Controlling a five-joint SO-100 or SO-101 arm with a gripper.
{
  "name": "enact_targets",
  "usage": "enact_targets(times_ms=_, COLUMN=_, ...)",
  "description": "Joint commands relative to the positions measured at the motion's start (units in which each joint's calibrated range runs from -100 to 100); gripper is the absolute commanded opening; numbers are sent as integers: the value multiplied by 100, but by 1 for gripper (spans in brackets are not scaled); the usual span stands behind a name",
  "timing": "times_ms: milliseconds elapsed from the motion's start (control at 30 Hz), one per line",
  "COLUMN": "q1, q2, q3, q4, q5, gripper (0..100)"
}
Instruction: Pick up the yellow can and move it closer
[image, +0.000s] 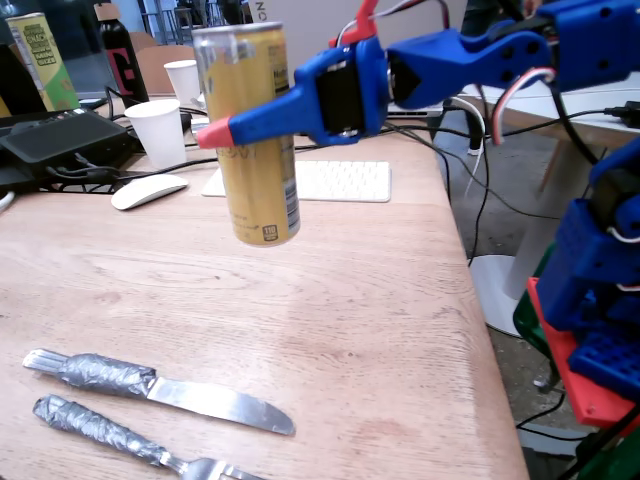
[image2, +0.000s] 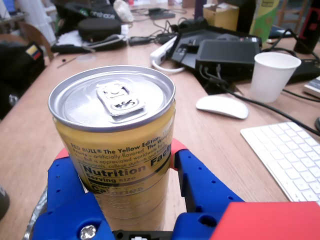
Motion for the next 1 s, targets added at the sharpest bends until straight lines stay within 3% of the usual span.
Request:
enact_targets(times_ms=0, q1=-39, q2=-537, q3=-164, q4=65, q5=20, gripper=20)
enact_targets(times_ms=667, q1=-479, q2=-683, q3=327, q4=81, q5=24, gripper=20)
enact_targets(times_ms=967, q1=-445, q2=-3358, q3=1724, q4=2454, q5=-10, gripper=20)
